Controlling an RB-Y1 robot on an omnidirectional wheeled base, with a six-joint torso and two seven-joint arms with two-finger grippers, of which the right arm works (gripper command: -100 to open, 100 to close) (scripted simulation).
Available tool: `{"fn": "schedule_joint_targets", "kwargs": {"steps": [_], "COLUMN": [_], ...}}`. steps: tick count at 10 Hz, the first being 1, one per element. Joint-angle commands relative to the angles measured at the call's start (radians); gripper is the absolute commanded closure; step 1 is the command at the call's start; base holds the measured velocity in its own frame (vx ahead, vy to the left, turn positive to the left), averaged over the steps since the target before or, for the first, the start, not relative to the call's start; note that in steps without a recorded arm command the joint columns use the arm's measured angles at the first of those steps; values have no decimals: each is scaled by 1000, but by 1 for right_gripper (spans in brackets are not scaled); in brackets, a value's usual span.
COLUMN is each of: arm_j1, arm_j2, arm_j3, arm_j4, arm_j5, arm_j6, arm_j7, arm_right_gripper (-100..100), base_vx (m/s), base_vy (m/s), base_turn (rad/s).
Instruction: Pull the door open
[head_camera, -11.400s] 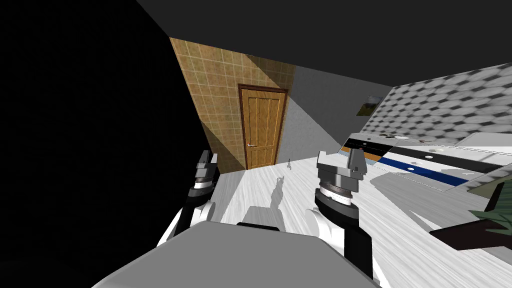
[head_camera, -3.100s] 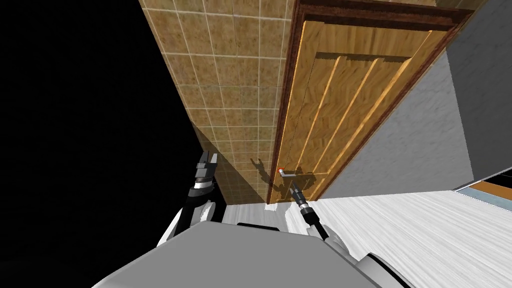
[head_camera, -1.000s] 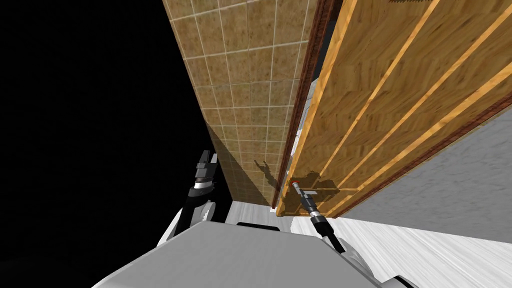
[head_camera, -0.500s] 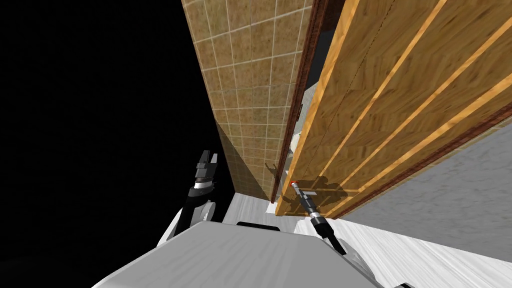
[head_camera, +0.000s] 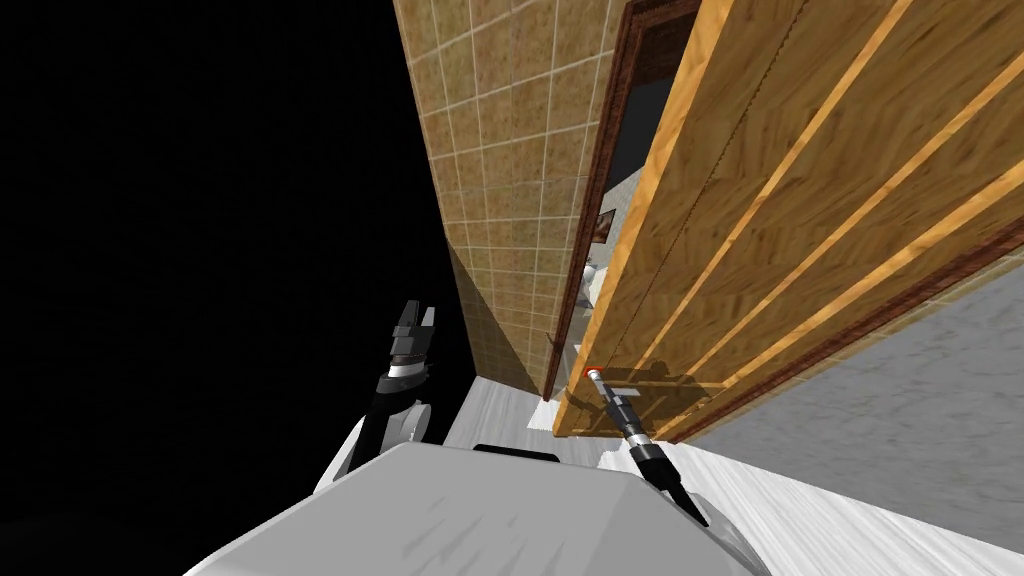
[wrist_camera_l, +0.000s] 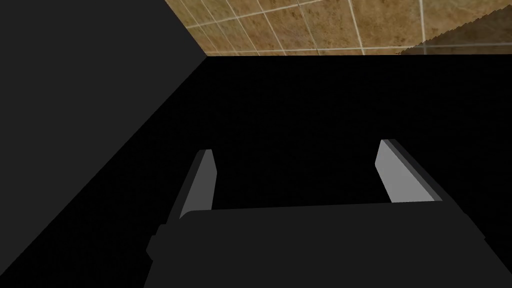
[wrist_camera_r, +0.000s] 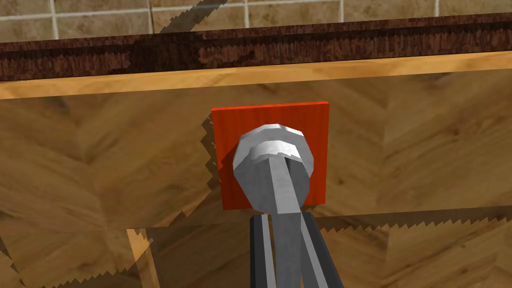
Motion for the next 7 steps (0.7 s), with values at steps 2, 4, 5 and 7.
{"fn": "schedule_joint_targets", "kwargs": {"steps": [2,4,5,7], "arm_j1": [24,35,46,54], "arm_j2": [-22,-31,-39,-46], "arm_j3": [6,8,9,11], "arm_j4": [32,40,47,53], "arm_j5": [-12,-18,-23,-27], "arm_j6": [-56,-74,-91,-106], "arm_j7": [-21,-27,-33,-38], "arm_right_gripper": [100,100,100,100], "base_vx": [-176,-130,-160,-114], "base_vy": [-78,-51,-67,-43], "base_turn": [287,111,212,103]}}
